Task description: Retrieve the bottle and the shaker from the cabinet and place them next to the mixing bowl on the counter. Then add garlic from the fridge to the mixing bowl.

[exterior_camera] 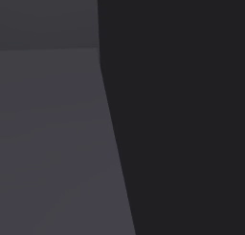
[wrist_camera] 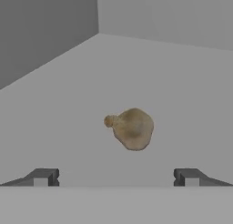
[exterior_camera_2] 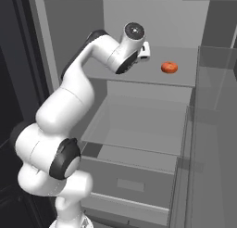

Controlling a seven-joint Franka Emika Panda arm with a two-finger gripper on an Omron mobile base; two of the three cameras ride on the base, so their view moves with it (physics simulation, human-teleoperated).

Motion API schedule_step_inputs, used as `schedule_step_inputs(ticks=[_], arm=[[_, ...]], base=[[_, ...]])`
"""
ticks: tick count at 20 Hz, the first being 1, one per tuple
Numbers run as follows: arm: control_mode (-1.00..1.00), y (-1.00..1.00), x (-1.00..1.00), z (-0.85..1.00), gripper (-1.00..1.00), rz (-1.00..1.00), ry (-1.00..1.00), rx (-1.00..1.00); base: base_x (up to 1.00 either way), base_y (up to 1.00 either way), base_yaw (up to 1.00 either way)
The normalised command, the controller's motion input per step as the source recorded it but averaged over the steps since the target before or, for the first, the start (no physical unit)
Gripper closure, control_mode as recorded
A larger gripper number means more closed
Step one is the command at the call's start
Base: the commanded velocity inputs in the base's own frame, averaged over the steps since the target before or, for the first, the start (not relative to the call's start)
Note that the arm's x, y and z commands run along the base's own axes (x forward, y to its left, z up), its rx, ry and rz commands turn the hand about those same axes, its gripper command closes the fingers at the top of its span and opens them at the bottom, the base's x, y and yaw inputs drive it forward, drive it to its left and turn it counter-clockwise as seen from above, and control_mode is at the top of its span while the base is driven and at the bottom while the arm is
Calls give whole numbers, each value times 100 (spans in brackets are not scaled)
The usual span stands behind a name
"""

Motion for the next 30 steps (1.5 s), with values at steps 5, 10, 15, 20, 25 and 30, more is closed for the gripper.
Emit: schedule_step_inputs(ticks=[5, 10, 15, 20, 25, 30], arm=[[-100, -7, 27, -3, -100, 4, 0, 0], [-100, 0, 31, -9, -100, 1, 0, 0], [-100, 0, 32, -16, -100, 0, 0, 0], [-100, 0, 25, -17, -100, 0, 0, 0], [-100, 0, 19, -6, -100, 0, 0, 0], [-100, 0, 13, -2, -100, 0, 0, 0]], base=[[0, 0, 0], [0, 0, 0], [0, 0, 0], [0, 0, 0], [0, 0, 0], [0, 0, 0]])
